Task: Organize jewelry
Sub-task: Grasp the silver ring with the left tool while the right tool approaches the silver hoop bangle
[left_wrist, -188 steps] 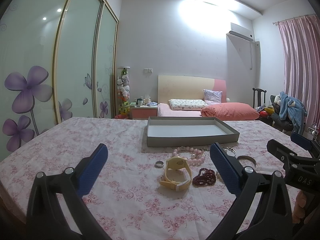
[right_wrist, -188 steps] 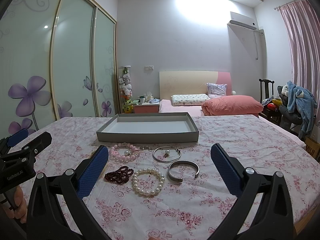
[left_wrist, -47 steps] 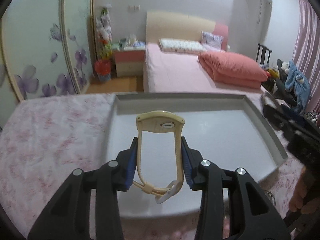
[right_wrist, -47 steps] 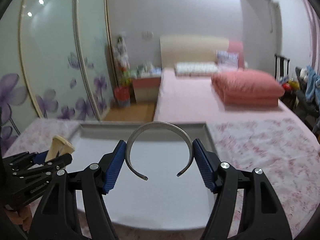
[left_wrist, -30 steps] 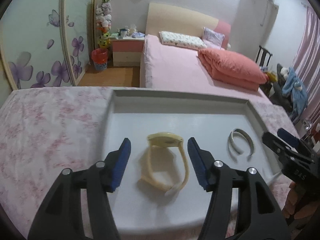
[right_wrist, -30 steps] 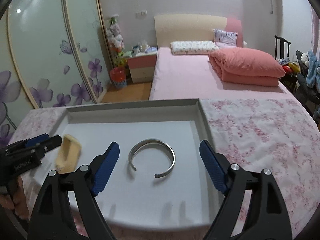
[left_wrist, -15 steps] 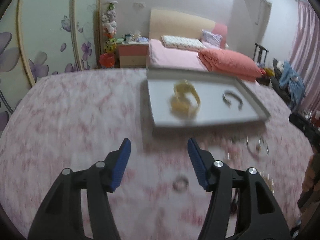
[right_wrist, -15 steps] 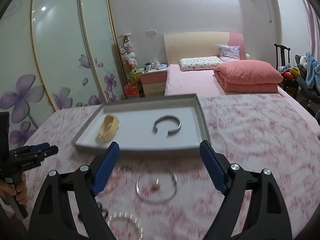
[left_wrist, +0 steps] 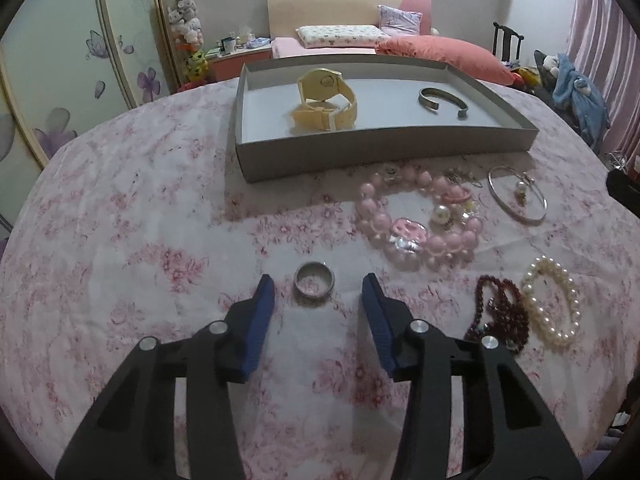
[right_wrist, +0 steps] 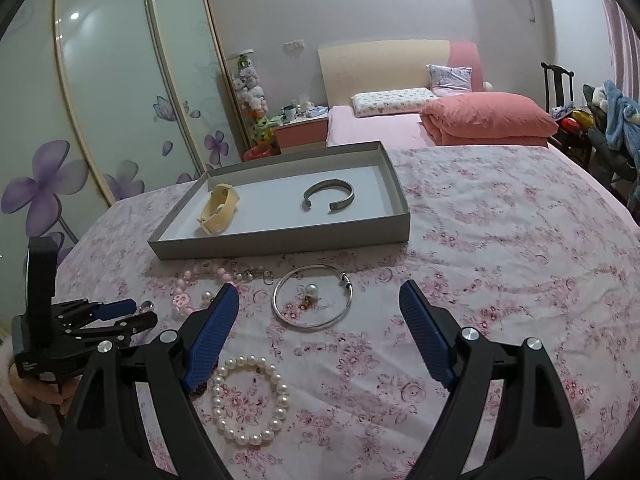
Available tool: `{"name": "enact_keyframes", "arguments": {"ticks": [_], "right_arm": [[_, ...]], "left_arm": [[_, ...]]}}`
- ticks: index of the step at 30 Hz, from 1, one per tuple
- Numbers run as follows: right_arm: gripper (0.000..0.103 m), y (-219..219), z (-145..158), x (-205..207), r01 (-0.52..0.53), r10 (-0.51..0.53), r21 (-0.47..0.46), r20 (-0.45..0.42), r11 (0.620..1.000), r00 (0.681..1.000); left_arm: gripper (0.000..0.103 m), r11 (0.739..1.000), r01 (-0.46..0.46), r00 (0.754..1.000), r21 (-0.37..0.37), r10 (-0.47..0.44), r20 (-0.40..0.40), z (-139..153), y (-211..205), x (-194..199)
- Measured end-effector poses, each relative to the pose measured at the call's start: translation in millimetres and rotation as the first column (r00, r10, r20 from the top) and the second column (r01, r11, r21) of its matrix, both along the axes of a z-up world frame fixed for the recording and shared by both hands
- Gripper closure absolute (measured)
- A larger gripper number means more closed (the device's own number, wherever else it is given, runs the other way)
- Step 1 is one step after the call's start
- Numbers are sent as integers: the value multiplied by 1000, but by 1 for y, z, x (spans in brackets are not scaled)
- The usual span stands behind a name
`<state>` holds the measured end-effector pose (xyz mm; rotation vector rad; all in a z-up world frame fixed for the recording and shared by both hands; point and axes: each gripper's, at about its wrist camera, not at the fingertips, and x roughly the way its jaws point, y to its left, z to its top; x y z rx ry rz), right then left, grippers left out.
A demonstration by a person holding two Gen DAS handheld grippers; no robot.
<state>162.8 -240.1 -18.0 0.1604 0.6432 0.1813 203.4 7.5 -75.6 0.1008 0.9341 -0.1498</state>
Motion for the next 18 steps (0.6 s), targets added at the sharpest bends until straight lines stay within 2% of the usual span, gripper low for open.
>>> {"name": "enact_keyframes", "arguments": {"ticks": [4, 6, 10, 13, 18], "right_arm": [[21, 0, -1, 0, -2, 2, -1, -2, 1000, 1000], [21, 0, -1, 1, -2, 2, -3, -4, 1000, 1000], [21, -1, -5, 3, 5, -5, -17, -15, 1000, 1000], [21, 2, -9, 4, 3, -5, -63, -26, 998, 1000], [21, 12, -25, 16, -34, 21, -125, -104, 992, 994]], "left_arm": [[69, 1000, -18, 1000, -1, 18, 13, 0, 0, 5], [81, 1000, -17, 1000, 5, 17, 26, 0, -1, 6], [81, 999, -33, 999, 4, 33, 33, -1, 4, 6], [81, 998, -61, 998, 4, 61, 29, 0, 15, 7], [81, 992, -122, 992, 12, 122, 35, -1, 41, 7]]}}
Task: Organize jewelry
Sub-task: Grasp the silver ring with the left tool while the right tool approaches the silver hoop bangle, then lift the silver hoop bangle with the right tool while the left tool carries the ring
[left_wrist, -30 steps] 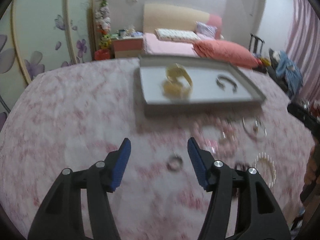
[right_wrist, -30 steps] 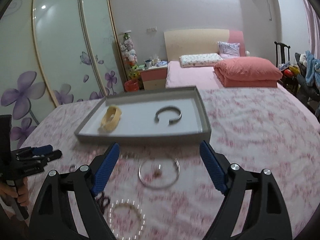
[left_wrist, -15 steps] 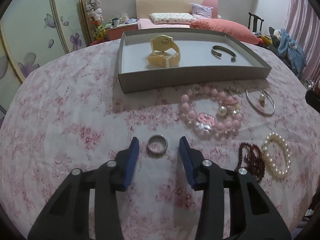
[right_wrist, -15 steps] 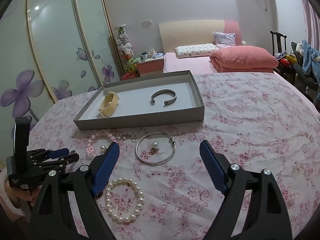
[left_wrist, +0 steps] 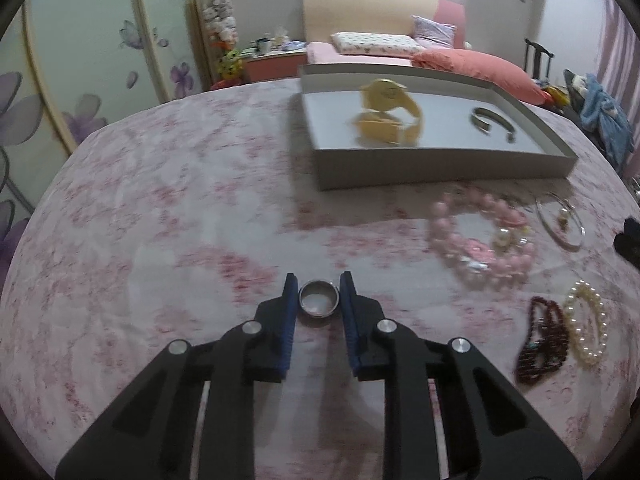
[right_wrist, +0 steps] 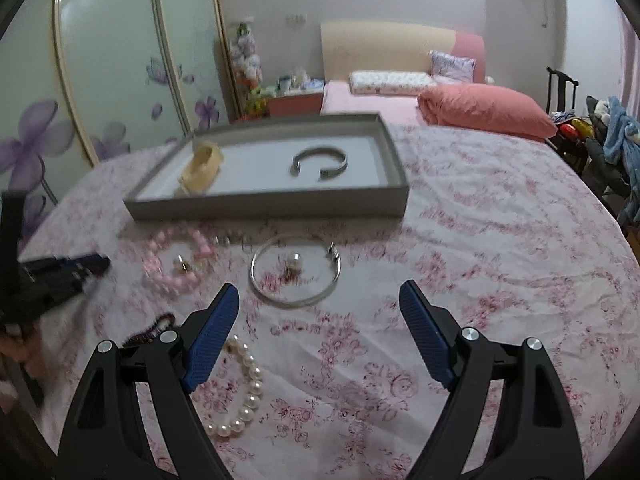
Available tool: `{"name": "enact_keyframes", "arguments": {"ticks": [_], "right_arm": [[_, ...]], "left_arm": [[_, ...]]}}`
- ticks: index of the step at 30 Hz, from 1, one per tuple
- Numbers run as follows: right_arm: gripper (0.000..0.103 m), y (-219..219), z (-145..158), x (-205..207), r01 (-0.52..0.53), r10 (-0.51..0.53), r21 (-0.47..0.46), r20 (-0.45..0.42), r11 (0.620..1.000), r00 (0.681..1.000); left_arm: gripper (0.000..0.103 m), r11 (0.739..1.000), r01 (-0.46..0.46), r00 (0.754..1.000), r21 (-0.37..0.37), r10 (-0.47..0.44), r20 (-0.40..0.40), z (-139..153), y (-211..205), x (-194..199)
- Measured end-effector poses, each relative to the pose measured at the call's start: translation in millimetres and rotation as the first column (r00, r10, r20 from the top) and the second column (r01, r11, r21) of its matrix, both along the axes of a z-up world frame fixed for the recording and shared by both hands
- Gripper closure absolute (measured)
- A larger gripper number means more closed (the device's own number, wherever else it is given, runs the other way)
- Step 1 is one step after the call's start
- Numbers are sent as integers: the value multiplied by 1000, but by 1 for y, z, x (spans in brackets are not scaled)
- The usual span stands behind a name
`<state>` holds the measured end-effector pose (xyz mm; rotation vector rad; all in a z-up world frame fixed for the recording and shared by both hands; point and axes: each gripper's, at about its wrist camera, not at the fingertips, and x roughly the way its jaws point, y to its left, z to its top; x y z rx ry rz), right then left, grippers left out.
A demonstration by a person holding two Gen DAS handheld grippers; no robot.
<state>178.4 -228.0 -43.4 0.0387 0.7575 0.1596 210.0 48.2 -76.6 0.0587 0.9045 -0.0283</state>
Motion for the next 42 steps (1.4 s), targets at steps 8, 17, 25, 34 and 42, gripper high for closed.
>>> {"name": "enact_keyframes", "arguments": {"ticks": [8, 17, 25, 34, 42], "right_arm": [[21, 20, -23, 31, -41, 35, -48, -120, 998, 992], [18, 34, -27, 59, -56, 40, -98, -156, 994, 987], [18, 36, -27, 65, -67, 51, -101, -154, 993, 987], [30, 39, -25, 64, -79, 65, -95, -141, 992, 988], [30, 29, -3, 37, -70, 70, -7, 3, 998, 998]], "left_arm": [[81, 1000, -23, 1000, -14, 23, 5, -1, 13, 0], [81, 1000, -22, 1000, -19, 23, 5, -1, 13, -1], [81, 1000, -23, 1000, -17, 23, 5, -1, 13, -1], [81, 1000, -23, 1000, -17, 23, 5, -1, 14, 0], [81, 999, -31, 999, -18, 31, 7, 0, 13, 1]]}}
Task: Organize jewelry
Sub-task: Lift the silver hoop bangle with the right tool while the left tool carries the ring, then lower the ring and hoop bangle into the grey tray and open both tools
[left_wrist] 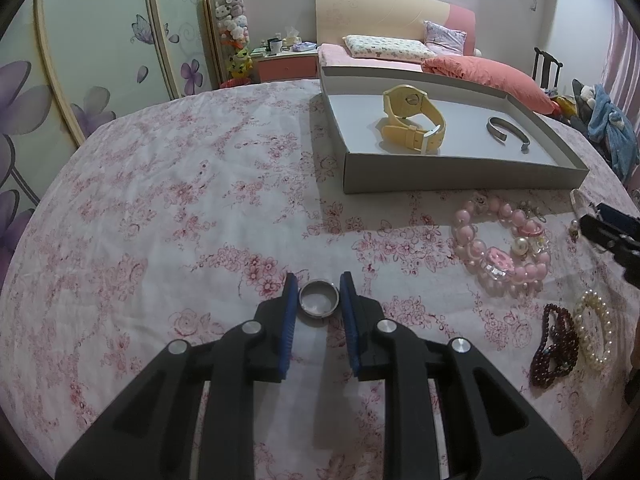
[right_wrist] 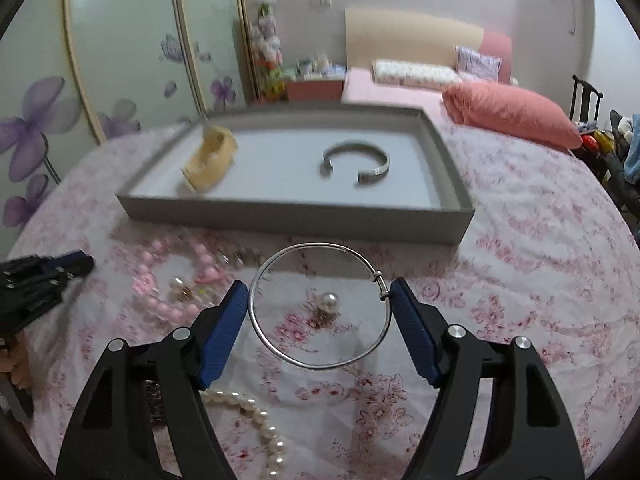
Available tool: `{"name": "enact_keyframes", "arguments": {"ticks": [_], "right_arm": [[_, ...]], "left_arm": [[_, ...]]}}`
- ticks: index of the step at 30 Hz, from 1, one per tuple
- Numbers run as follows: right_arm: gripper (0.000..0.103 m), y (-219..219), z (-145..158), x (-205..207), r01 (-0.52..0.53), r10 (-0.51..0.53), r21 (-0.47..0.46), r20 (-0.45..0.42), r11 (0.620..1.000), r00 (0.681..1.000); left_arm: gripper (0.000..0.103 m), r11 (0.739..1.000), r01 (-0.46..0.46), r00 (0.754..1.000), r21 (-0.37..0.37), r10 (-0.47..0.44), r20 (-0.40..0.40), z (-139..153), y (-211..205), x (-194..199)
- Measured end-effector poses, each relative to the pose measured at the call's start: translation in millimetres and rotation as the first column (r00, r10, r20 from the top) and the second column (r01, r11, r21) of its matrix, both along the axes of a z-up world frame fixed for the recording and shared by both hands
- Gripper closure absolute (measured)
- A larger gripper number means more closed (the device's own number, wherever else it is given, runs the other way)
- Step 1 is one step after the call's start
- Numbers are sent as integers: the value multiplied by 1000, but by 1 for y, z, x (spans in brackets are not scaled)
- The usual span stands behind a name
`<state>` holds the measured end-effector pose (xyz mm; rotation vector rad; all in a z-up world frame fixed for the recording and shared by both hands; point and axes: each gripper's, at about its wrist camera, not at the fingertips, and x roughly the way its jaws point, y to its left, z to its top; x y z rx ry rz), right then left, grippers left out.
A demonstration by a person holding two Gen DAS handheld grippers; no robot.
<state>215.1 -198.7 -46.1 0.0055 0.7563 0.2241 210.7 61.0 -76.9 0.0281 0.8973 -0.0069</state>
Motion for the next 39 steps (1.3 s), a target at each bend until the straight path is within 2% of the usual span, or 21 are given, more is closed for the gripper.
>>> {"name": "enact_keyframes", "arguments": {"ticks": [6, 15, 21, 28, 32, 39], "right_arm": [[30, -5, 22, -20, 17, -25, 62, 128, 998, 991], [30, -2, 47, -49, 22, -48, 89, 295, 996, 954], [30, 0, 57, -66, 21, -57, 97, 390, 995, 919], [30, 1, 67, -77, 31, -75, 100, 480, 995, 874], [30, 1, 73, -82, 37, -84, 98, 530, 994, 844], [30, 2, 78, -85, 41, -81, 82, 578, 996, 812]], "left_arm": [[81, 1000, -1, 999, -24, 1, 39, 9, -2, -11], [81, 998, 44, 982, -39, -36, 186, 41, -20, -34], [81, 997, 54, 955, -52, -37, 294, 60, -33, -49], [81, 998, 50, 911, -38, -30, 412, 81, -46, -60], [81, 998, 50, 893, -32, -31, 449, 88, -52, -62], [81, 998, 51, 884, -34, -30, 466, 93, -57, -57]]}}
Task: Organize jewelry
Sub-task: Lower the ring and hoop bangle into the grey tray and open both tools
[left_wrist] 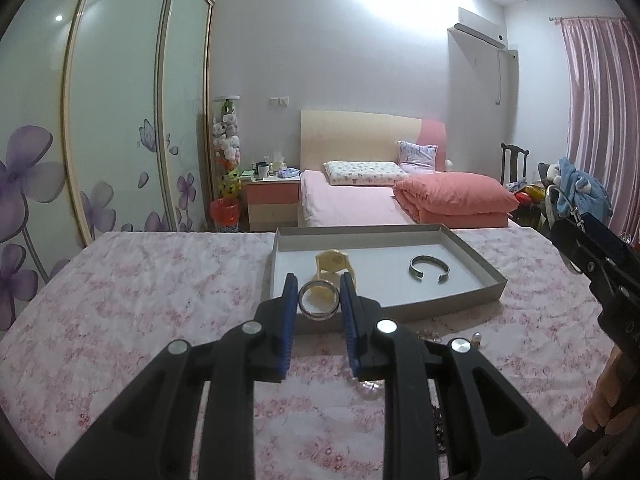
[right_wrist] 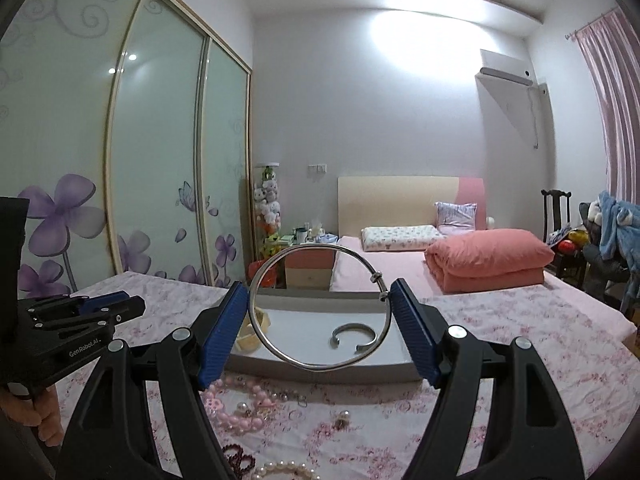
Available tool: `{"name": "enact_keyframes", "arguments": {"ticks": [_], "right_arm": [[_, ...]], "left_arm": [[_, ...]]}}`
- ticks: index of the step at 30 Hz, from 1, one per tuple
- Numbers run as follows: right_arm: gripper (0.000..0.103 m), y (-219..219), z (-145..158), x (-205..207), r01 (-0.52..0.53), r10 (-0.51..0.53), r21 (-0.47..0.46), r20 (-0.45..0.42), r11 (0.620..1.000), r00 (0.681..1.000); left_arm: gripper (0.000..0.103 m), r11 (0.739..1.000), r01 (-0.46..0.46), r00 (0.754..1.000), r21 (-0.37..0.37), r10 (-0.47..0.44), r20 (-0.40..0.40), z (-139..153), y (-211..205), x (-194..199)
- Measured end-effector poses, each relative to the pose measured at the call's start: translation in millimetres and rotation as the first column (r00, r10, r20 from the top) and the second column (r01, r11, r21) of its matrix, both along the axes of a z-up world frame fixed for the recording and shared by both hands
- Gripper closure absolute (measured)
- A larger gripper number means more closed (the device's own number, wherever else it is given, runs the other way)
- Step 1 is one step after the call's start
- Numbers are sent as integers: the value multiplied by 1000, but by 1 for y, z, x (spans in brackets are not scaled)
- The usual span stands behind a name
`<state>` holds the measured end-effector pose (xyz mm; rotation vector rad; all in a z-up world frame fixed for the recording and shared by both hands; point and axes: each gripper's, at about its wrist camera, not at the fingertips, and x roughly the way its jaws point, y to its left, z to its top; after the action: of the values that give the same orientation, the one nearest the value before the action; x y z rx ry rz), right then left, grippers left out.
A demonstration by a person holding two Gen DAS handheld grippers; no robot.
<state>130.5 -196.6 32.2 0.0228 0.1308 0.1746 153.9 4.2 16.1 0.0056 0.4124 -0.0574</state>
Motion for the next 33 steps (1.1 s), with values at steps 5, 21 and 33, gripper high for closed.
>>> {"name": "enact_keyframes", "arguments": {"ticks": [5, 21, 33], "right_arm": [[30, -1, 2, 6, 11, -11, 9, 10, 1000, 1000], [30, 5, 9, 67, 21, -20, -14, 42, 1000, 999], [30, -3, -39, 180, 35, -37, -12, -325, 999, 945]], "left_arm": [[81, 1000, -2, 1000, 5, 2, 10, 4, -4, 4], [81, 1000, -18, 1000, 4, 18, -1, 12, -8, 71], [81, 999, 35, 983, -21, -38, -181, -25, -31, 174]]}}
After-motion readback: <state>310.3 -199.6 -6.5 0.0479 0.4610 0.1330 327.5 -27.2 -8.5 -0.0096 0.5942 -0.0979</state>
